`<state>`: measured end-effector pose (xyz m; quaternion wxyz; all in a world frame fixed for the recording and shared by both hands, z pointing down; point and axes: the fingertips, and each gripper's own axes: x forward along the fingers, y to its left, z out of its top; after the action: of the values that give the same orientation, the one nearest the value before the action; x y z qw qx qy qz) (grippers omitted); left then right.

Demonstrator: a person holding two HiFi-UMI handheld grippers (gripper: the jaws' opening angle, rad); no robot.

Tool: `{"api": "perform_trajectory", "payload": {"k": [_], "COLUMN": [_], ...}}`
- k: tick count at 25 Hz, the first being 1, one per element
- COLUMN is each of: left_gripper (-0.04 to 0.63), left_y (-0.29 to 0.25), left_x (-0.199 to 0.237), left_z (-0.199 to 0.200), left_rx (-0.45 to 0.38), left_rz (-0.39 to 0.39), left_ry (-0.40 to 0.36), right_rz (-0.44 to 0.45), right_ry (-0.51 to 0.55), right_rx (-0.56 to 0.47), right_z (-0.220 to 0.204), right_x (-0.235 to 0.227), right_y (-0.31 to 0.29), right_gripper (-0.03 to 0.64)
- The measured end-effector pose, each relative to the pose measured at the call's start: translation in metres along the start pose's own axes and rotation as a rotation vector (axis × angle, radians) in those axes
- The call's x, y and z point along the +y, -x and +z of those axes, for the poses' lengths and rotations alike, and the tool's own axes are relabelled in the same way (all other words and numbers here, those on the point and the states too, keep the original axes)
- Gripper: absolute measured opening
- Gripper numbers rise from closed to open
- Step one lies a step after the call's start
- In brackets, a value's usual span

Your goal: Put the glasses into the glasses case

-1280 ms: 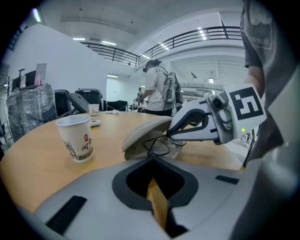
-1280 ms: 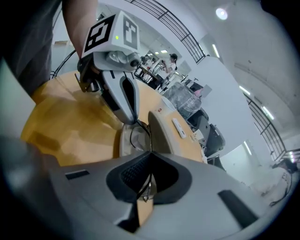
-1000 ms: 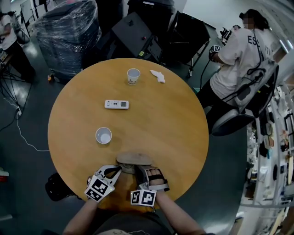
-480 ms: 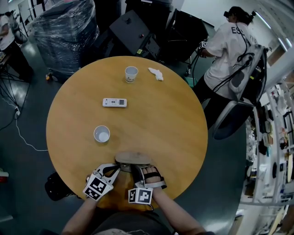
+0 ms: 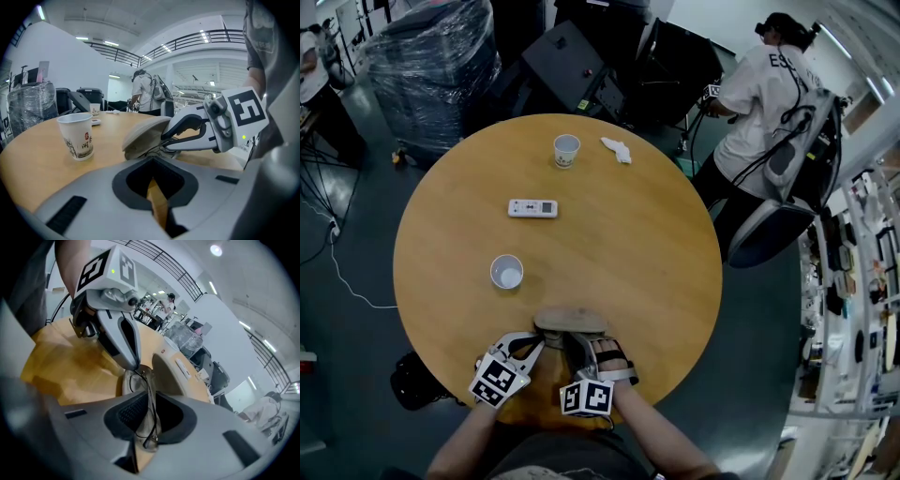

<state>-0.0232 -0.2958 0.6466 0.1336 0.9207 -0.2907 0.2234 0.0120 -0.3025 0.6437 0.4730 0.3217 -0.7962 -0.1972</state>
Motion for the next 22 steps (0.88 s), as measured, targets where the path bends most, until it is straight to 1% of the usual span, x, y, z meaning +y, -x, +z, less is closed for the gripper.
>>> {"api": "perform_trajectory", "payload": {"k": [1, 5, 9, 13, 16, 18, 22], "left_gripper": [0.006, 0.006, 0.006, 0.006, 0.006, 0.006, 0.006], "left_y": [0.0, -0.003, -0.003, -0.001, 0.001, 0.006, 0.028], "left_x": [0.0, 0.006, 0.009, 0.008, 0.007, 0.005, -0.004], "left_z": [0.0, 0.0, -0.001, 0.0, 0.0, 0.0, 0.002], "left_rx": [0.0, -0.005, -0.009, -0.007, 0.001, 0.0, -0.057], "left_rz": [0.0, -0.001, 0.001, 0.011, 0.03, 0.048, 0.099], "left_ry": [0.001, 0.008, 0.011, 0.015, -0.016, -0.029, 0.01], "right_rz": [0.012, 0.045, 0.056, 0.067, 0.063, 0.067, 0.028], "right_ry": [-0.015, -0.063, -0.071, -0.112, -0.144, -0.187, -0.281], "right_rx": [-0.004, -0.015, -0.021, -0.042, -0.056, -0.065, -0.089], "right_z": [0.001, 0.001, 0.002, 0.001, -0.003, -0.005, -0.005], "right_x": [0.0, -0.001, 0.001, 0.008, 0.012, 0.015, 0.01], "right_y": [0.001, 0.001, 0.009, 0.026, 0.039, 0.049, 0.074], "right_gripper": [0.035, 0.084, 0.094, 0.095, 0.095, 0.095, 0.095]}}
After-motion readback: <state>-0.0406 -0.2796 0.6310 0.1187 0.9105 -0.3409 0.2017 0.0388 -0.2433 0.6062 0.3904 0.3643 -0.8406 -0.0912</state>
